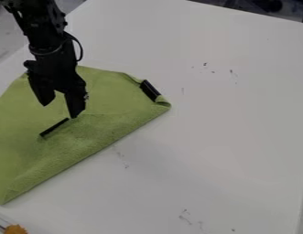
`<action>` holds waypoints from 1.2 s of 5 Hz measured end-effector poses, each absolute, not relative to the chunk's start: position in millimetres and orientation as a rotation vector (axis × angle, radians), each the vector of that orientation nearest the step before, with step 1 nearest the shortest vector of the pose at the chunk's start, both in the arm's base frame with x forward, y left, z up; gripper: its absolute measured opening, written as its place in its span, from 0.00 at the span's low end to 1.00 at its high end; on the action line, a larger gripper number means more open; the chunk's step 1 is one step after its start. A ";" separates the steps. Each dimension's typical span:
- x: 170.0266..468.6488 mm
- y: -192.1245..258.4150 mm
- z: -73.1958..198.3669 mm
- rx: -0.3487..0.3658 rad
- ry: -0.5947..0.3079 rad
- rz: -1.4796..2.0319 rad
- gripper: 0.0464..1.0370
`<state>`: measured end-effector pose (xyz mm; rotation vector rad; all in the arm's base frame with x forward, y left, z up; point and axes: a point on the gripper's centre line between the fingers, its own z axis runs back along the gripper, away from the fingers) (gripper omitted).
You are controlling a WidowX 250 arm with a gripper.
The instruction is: Fold the cloth from top left to bottom right
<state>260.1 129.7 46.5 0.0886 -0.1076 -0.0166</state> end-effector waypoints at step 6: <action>328.3 234.1 47.7 0.054 -0.154 -0.137 0.96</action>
